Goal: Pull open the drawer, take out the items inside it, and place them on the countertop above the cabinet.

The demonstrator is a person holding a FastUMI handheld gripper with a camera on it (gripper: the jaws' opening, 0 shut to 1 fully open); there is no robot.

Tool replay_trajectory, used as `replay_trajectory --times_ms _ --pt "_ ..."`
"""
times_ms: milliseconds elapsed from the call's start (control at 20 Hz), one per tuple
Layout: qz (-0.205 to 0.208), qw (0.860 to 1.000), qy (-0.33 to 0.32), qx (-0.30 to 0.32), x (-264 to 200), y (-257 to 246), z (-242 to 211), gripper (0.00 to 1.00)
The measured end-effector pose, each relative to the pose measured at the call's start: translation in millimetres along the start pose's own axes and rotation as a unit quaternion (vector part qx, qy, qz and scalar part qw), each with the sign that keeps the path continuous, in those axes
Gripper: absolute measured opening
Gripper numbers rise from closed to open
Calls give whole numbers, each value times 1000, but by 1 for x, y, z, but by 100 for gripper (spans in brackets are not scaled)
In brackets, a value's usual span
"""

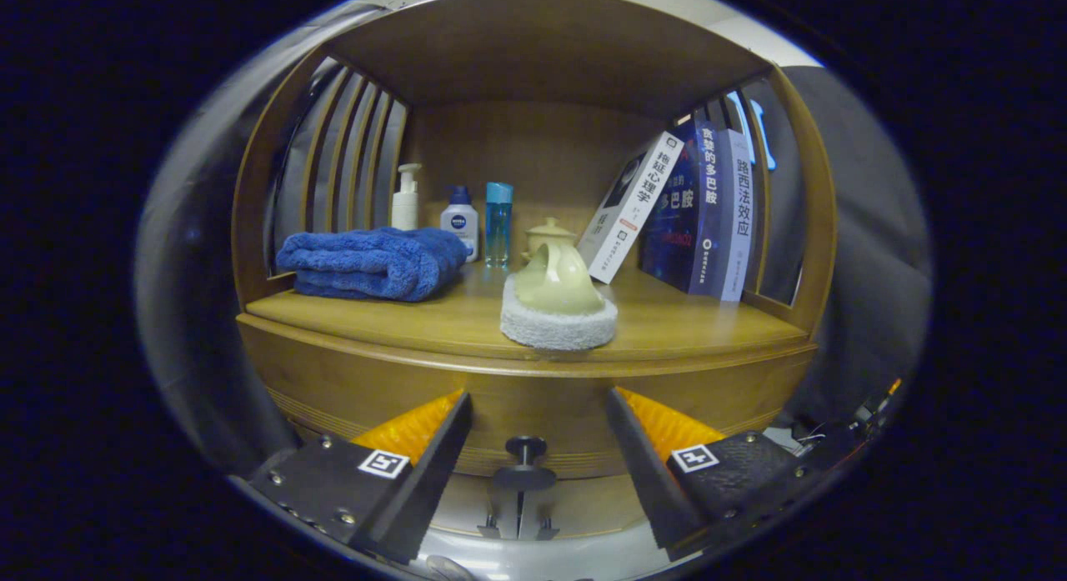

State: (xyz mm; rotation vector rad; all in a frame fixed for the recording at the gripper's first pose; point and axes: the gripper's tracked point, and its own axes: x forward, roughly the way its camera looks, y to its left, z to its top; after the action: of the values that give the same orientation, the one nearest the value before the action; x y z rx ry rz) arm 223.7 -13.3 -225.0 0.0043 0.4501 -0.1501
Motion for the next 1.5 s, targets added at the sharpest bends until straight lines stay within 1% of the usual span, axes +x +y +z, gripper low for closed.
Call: replay_trajectory --times_ms 250,400,600,750,950,1150,1350,1500 --pt "4 1000 -3 2 -1 0 1 99" --pt "13 1000 -17 9 -12 3 10 99" --pt "22 999 -41 -6 -42 -2 29 99" --pt "29 997 -69 -1 -69 -9 60 98" --pt "33 992 -123 6 -113 -30 113 97" --pt "33 986 -162 8 -156 -62 153 98" --pt "17 982 -186 17 -194 -104 179 97" --pt "3 980 -195 30 -216 -136 187 97"
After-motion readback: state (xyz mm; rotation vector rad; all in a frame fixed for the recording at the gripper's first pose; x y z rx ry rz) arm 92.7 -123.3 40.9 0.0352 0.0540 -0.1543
